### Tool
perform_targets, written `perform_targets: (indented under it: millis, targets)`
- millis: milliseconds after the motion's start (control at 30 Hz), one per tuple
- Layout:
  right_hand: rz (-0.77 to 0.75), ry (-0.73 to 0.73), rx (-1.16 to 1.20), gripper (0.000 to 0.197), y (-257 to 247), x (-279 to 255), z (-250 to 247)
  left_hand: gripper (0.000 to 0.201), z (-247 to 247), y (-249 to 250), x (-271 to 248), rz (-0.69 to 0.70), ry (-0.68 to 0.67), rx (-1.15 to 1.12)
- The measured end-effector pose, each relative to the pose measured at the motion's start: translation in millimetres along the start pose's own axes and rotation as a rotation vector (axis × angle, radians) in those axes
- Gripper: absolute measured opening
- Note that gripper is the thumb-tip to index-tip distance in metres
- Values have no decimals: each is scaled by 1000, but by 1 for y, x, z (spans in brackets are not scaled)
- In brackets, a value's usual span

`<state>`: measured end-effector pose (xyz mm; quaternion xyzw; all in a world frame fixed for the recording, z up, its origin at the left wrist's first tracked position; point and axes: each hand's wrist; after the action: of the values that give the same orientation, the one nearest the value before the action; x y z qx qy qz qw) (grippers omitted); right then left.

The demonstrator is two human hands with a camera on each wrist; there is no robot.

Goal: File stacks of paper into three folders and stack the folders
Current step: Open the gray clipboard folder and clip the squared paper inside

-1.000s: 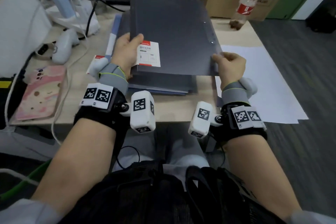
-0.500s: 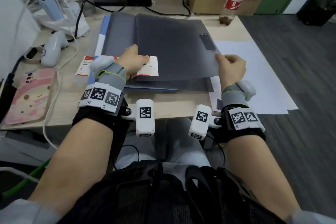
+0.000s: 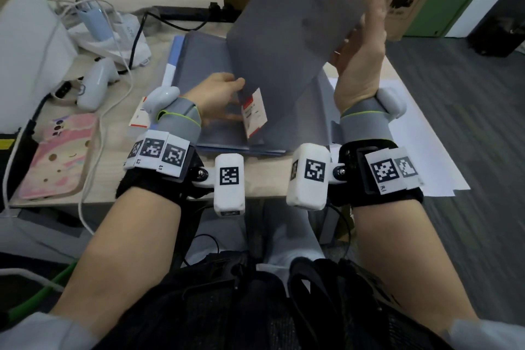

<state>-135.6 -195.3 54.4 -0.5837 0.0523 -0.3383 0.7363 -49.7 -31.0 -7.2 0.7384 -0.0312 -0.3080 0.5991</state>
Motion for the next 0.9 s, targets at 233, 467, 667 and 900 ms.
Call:
perform_targets:
  millis: [233, 467, 667, 900]
  targets:
    - [2, -372, -148, 15, 7, -2, 58, 38, -32, 11, -23, 80, -2, -148]
    - [85, -504, -326, 36, 45, -5, 94, 56, -80, 18, -53, 310, 203, -234]
    - [322, -595, -466, 80, 80, -17, 113, 54, -117, 5, -66, 342, 269, -422]
    - [574, -606, -857, 119, 111, -36, 121, 29, -154, -42, -71, 281, 392, -448]
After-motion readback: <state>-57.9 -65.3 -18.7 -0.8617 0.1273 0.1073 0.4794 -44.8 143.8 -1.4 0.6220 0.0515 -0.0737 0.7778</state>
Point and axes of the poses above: each hand's wrist, its own x-axis towards the middle knuckle, its own z-axis out of the palm, y = z × x, and after that the axes turned 5 degrees about -z, right-handed
